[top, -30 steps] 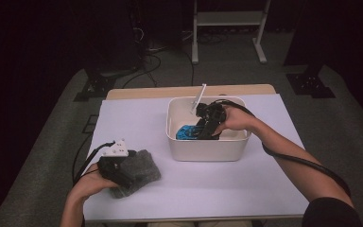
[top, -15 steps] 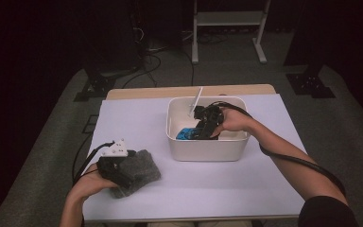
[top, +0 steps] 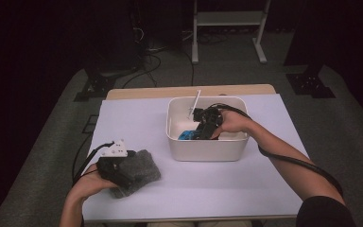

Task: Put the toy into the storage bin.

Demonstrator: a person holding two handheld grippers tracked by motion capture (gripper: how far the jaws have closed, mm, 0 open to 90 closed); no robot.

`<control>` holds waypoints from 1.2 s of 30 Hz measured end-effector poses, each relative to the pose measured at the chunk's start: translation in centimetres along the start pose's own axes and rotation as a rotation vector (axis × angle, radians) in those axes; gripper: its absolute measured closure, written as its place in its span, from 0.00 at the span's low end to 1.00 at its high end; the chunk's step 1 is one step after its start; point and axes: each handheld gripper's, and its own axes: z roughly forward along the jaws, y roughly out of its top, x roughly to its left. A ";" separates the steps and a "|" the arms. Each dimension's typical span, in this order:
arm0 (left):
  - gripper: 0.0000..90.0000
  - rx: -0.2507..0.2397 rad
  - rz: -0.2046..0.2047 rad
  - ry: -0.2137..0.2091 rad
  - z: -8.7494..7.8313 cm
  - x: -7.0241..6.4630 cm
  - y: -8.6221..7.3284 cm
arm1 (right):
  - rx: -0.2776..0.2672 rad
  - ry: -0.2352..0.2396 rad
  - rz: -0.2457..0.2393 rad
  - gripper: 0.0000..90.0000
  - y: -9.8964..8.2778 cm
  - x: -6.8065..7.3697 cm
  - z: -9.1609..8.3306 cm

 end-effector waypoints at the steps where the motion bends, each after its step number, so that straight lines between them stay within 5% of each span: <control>1: 0.03 0.000 0.000 0.000 0.0 0.0 0.0 | 0.003 0.003 0.000 0.28 0.0 0.0 0.0; 19: 0.03 -0.002 0.004 -0.001 -0.1 -0.2 0.1 | 0.003 0.025 0.034 0.30 -0.3 -0.1 0.2; 36: 0.03 -0.007 0.011 -0.005 -0.1 -0.5 0.2 | -0.028 0.006 0.071 0.32 -0.1 -0.1 -1.5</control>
